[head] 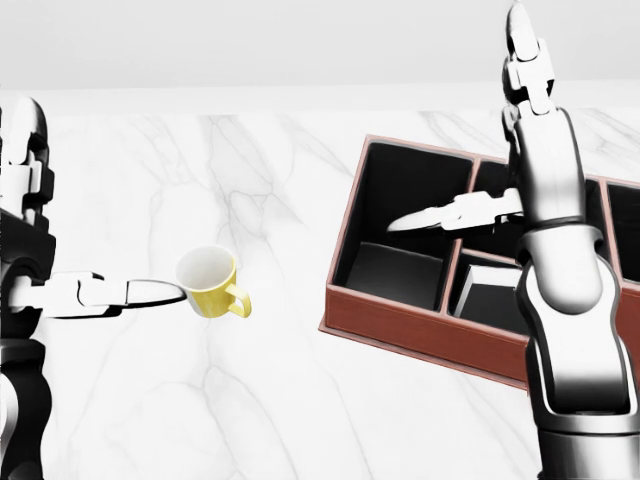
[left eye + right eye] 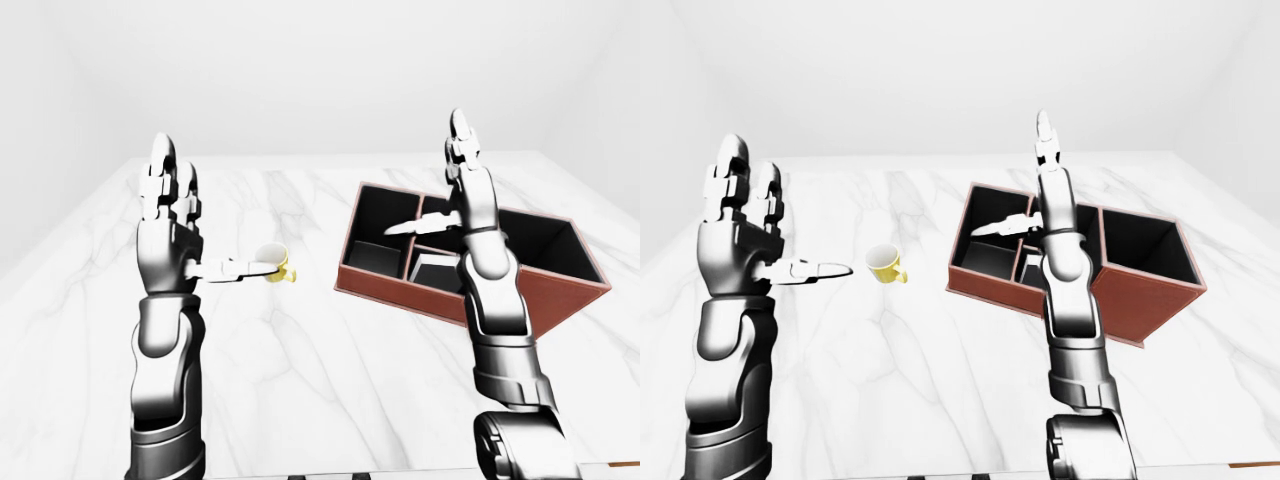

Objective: Pick up the book and place it in the caddy.

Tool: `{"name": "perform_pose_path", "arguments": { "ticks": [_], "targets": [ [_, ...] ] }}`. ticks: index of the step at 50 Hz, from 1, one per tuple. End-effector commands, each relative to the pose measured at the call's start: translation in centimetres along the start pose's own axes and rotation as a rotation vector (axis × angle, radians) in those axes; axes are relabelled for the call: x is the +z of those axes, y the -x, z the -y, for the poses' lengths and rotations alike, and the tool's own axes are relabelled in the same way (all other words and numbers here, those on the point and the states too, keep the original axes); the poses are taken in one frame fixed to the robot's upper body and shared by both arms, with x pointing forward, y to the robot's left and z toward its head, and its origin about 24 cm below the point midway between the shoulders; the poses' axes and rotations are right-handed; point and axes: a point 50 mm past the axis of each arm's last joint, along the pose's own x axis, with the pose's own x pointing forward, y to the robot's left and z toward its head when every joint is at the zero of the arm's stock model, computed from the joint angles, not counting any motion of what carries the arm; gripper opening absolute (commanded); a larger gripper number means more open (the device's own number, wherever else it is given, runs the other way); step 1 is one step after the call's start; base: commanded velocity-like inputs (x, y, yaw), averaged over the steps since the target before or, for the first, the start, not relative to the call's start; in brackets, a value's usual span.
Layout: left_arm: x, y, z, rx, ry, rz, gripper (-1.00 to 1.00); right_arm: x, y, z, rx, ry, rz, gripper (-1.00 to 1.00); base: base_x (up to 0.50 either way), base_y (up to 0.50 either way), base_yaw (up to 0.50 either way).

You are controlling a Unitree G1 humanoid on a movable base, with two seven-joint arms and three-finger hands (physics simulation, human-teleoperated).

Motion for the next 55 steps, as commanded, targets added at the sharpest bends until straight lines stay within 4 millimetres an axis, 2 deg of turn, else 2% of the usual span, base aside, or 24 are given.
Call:
{"name": "perform_pose_path", "arguments": {
  "ticks": [1,11,15,25,55],
  "targets": [
    [1.9,-0.3,0.2,-0.007,-0.002,0.086,1.0,1.8,3.9,-0.3,-0.039,-0.223,0.12,1.0,0.0,0.0,0.0],
    [3.4,-0.9,0.3,-0.015,-0.002,0.154,1.0,1.8,6.5,-0.4,-0.05,-0.346,0.194,1.0,0.0,0.0,0.0],
    [3.6,-1.1,0.2,-0.018,-0.001,0.166,1.0,2.0,6.9,-0.3,-0.055,-0.363,0.202,1.0,0.0,0.0,0.0],
    [3.7,-1.2,0.2,-0.024,0.002,0.17,1.0,2.7,7.3,-0.3,-0.057,-0.382,0.233,1.0,0.0,0.0,0.0],
    [3.3,-0.6,0.8,-0.028,0.015,0.152,1.0,2.8,8.0,-0.9,-0.042,-0.39,0.225,1.0,0.0,0.0,0.0]
  ]
}}
